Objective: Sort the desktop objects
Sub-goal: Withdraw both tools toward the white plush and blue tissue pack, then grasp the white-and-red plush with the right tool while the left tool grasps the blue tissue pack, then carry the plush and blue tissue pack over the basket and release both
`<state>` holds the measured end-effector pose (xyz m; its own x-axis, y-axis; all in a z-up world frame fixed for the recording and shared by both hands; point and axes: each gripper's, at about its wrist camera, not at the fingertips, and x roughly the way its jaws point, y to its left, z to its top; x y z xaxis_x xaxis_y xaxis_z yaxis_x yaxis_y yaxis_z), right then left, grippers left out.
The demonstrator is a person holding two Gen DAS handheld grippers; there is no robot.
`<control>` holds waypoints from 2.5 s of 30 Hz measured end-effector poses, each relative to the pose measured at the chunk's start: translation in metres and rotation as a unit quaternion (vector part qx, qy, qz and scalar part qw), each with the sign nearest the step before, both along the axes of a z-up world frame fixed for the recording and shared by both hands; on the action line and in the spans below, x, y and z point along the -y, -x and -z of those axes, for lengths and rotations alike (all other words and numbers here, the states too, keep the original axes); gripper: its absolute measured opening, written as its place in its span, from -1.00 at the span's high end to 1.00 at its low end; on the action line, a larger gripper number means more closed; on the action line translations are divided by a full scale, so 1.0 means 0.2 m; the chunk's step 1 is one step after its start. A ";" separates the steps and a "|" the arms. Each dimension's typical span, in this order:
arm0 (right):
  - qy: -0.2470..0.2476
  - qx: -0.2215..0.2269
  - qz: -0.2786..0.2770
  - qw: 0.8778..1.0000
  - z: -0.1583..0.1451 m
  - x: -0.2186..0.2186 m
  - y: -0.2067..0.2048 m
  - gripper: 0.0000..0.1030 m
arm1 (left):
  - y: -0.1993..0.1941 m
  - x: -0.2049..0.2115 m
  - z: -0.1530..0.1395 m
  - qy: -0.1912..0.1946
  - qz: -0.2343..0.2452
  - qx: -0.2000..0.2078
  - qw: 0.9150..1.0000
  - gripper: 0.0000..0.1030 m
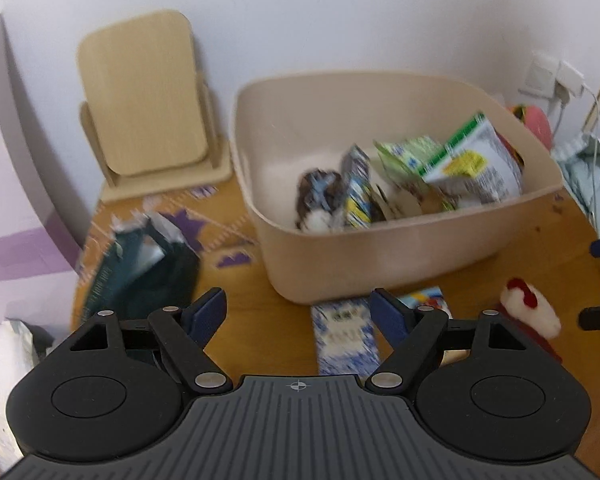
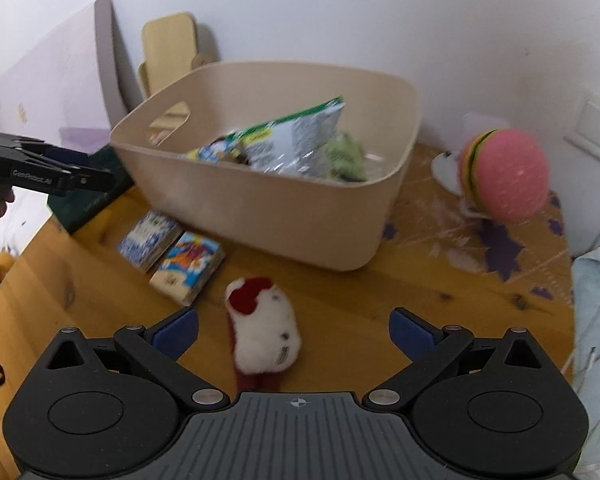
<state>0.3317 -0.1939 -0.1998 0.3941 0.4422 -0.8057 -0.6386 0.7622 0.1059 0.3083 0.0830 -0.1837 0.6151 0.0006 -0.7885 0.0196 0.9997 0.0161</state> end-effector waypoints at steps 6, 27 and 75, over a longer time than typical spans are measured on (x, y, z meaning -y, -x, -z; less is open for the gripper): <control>0.022 -0.010 -0.023 0.999 0.11 -0.11 0.02 -1.00 | -0.04 0.07 0.13 0.007 -0.012 -0.035 0.999 -0.56; 0.060 -0.031 -0.009 0.998 0.33 -0.21 -0.02 -0.07 | -0.12 0.15 0.33 -0.003 -0.008 -0.086 0.996 0.09; -0.011 0.136 0.016 0.990 -0.49 0.04 0.02 0.18 | 0.10 -0.03 -0.42 -0.016 -0.084 0.078 0.993 0.10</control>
